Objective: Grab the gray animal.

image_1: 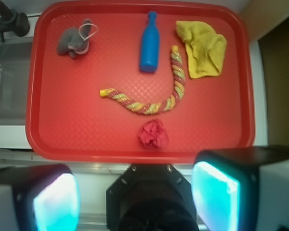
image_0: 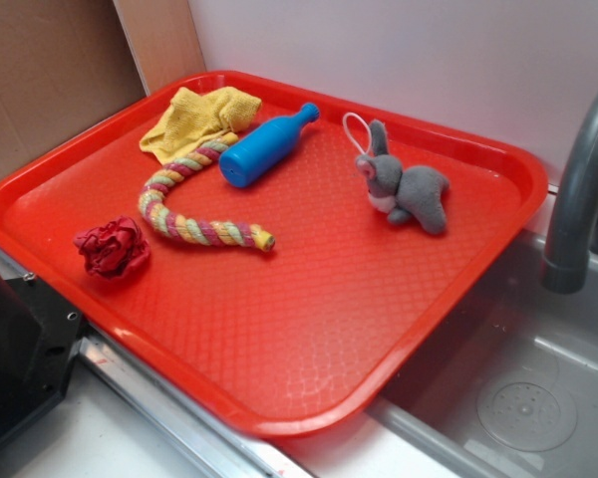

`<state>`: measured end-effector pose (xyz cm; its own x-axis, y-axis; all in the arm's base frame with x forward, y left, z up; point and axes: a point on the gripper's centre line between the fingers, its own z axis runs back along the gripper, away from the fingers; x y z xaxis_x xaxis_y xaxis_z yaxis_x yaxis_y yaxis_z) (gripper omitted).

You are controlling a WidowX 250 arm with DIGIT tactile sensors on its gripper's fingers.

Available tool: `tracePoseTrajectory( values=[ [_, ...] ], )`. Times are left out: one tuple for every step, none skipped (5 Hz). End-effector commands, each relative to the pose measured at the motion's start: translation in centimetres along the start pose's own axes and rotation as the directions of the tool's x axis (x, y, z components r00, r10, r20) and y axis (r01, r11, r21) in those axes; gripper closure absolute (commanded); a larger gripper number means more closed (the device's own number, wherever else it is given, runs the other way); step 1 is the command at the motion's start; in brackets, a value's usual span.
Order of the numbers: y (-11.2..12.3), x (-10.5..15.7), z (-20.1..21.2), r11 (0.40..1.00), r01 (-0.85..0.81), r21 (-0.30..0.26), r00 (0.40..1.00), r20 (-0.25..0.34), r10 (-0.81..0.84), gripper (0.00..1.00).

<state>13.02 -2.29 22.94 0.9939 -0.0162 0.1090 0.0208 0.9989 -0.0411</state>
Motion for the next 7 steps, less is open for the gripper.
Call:
tracePoseTrajectory(
  values=[
    [-1.4,4.6,-3.0,0.992,0.123,0.036,0.991,0.039,-0.124,0.00],
    [-2.3,6.7,-4.6,0.970,0.239,0.038,0.969,0.060,-0.241,0.00],
    [-3.7,9.2,-6.7,0.886,0.463,-0.022,0.884,0.088,-0.460,0.00],
    [-5.0,11.0,-8.6,0.834,0.551,-0.006,0.831,0.098,-0.548,0.00],
    [-7.2,13.1,-11.1,0.763,0.646,0.026,0.755,0.121,-0.644,0.00],
    [-8.8,14.3,-13.4,0.718,0.696,0.010,0.712,0.123,-0.692,0.00],
    [-10.6,14.9,-15.6,0.668,0.744,0.020,0.664,0.097,-0.742,0.00]
  ],
)
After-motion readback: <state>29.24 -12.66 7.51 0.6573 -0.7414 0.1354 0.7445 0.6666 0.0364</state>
